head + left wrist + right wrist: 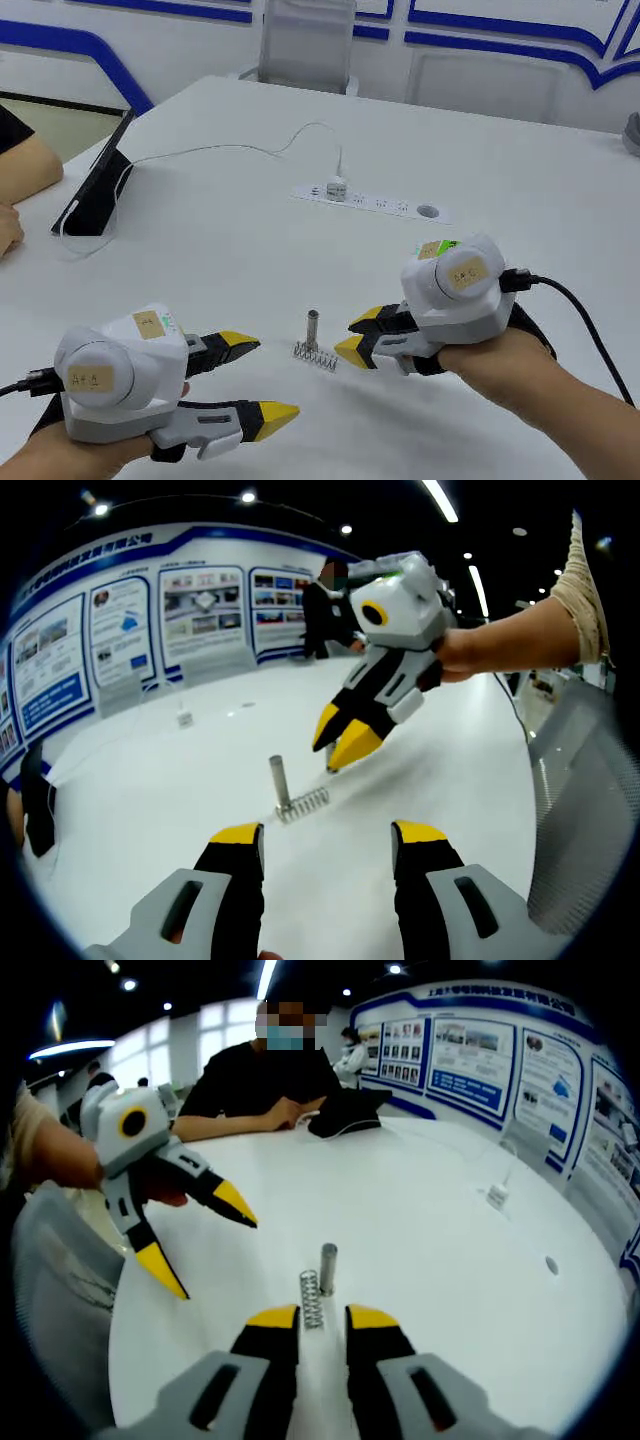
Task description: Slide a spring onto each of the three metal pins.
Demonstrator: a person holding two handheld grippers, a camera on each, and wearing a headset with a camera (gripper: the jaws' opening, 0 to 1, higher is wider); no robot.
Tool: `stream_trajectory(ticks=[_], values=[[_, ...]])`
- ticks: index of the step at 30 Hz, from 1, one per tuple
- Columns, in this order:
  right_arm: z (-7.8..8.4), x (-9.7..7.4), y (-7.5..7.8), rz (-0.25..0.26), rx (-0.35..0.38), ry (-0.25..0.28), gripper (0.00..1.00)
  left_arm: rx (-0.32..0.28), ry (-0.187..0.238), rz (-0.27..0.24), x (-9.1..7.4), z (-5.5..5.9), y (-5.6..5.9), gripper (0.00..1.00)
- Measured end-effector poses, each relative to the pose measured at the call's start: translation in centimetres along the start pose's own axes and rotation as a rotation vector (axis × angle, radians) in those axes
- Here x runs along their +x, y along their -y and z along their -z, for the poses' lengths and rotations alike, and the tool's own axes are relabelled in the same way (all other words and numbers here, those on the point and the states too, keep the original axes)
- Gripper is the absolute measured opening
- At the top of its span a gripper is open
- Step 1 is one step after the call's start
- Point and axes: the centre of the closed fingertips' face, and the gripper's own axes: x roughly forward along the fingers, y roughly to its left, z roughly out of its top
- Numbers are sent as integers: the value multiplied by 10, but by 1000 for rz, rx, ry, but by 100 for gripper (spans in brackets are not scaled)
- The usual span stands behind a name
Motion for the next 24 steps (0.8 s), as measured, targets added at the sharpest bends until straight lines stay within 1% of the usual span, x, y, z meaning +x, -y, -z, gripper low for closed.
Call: stream_trajectory(ticks=[15,24], values=[[15,13,-3,-28,12,-44,19,-9,-5,-2,1,3,-1,51],[17,22,-12,-47,0,-62,19,-13,-9,0,2,5,-1,51]])
